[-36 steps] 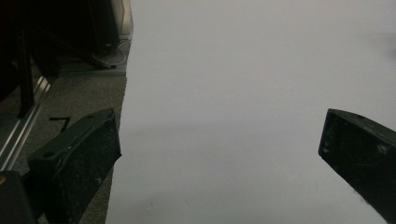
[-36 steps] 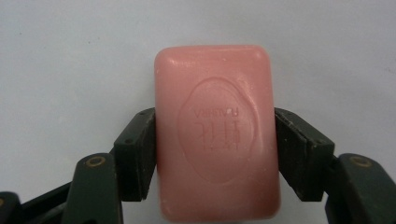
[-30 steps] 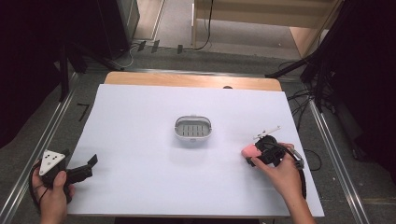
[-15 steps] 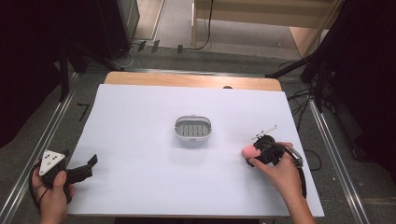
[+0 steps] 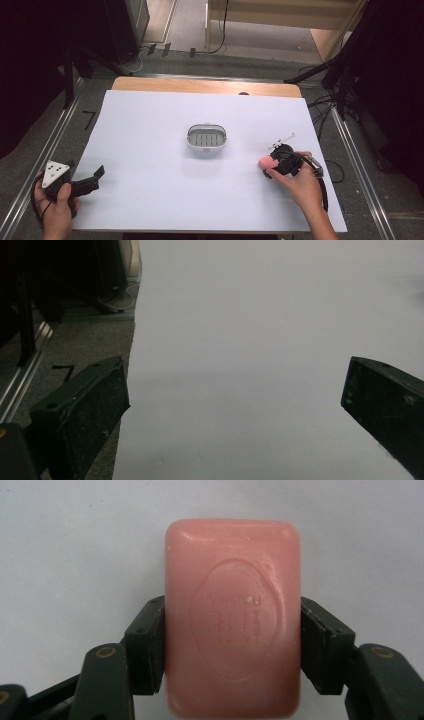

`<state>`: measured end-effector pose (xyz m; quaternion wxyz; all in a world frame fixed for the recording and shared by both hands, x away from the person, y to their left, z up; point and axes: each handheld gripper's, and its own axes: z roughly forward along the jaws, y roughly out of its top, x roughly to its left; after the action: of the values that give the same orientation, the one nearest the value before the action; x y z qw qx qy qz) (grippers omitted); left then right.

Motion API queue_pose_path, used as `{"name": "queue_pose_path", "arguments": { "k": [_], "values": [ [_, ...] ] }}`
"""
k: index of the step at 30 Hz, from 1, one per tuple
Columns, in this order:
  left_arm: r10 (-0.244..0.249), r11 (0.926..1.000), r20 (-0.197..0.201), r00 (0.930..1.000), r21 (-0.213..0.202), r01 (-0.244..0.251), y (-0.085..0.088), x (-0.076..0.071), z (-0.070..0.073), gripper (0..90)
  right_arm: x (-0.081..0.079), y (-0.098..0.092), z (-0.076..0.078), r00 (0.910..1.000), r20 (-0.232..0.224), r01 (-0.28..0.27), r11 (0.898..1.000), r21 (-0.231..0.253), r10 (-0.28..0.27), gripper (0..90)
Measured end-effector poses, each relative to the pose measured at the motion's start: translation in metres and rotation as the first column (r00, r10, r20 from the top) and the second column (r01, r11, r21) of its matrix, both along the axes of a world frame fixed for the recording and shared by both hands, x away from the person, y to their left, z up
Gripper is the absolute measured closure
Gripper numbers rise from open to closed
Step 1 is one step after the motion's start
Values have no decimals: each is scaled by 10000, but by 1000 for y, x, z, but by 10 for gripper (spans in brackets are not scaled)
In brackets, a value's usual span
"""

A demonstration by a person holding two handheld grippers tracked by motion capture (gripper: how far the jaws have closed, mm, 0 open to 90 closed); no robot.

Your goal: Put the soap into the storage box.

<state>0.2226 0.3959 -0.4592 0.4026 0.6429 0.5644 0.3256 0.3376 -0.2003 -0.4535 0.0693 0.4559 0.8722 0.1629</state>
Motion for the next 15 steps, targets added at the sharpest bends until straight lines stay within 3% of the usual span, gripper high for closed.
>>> {"name": "queue_pose_path", "arguments": {
  "k": [8,15],
  "values": [
    [-15,10000,-1,10000,14,15,0,0,0,0,1,0,2,9989,372,-273,9996,-92,276,383],
    [-14,10000,-9,10000,28,14,0,0,0,0,4,0,9,9975,427,-564,9983,145,557,383]
  ]
}}
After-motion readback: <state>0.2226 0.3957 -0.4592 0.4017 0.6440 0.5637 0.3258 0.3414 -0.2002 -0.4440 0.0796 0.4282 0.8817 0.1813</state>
